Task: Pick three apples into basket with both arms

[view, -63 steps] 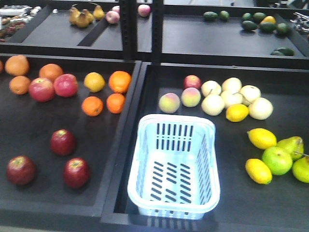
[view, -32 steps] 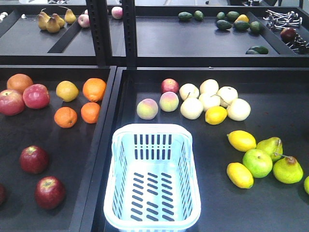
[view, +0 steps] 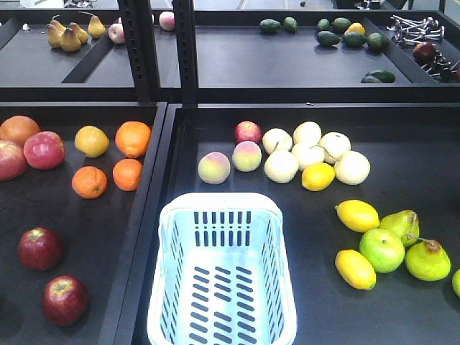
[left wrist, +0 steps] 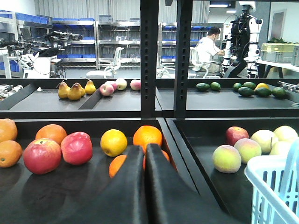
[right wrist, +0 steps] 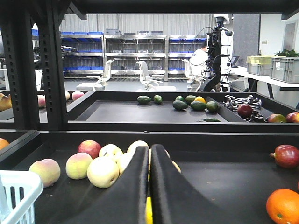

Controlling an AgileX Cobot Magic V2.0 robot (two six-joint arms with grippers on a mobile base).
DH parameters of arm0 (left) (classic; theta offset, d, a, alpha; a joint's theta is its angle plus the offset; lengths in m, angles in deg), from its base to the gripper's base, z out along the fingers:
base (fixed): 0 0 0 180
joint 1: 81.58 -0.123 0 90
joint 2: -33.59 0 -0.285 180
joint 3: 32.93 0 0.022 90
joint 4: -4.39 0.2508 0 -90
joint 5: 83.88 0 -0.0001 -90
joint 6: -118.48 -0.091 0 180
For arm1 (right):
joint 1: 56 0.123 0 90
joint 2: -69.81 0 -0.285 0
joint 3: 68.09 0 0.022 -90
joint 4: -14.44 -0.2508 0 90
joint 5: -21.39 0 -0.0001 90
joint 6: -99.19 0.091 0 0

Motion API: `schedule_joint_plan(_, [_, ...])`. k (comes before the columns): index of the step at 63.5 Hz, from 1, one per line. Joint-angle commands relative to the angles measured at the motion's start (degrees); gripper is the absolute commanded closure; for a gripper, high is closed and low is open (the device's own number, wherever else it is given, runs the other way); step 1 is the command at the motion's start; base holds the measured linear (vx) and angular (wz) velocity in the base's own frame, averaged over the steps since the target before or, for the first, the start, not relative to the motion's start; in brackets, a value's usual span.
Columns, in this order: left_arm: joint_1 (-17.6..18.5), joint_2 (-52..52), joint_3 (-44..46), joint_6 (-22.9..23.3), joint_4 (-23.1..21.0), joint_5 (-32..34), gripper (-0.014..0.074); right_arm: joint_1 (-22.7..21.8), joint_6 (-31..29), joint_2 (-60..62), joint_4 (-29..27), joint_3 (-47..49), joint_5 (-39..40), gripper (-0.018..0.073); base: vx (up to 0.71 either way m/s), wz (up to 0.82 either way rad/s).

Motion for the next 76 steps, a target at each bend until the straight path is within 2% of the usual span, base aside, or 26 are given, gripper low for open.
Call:
schedule_joint_plan(1, [-0.04, -0.93, -0.21, 0.51, -0.52, 3.8, 0.0603, 0.02, -0.17, 0.75, 0.0, -0.82, 4.65, 0.0568, 0.04, -0.01])
schedule_joint_plan(76, [-0.04, -0.93, -0.21, 0.51, -0.52, 3.8, 0.0603, 0.02, -0.17, 0.75, 0.0, -0.82, 4.65, 0.0568, 0.04, 0.0])
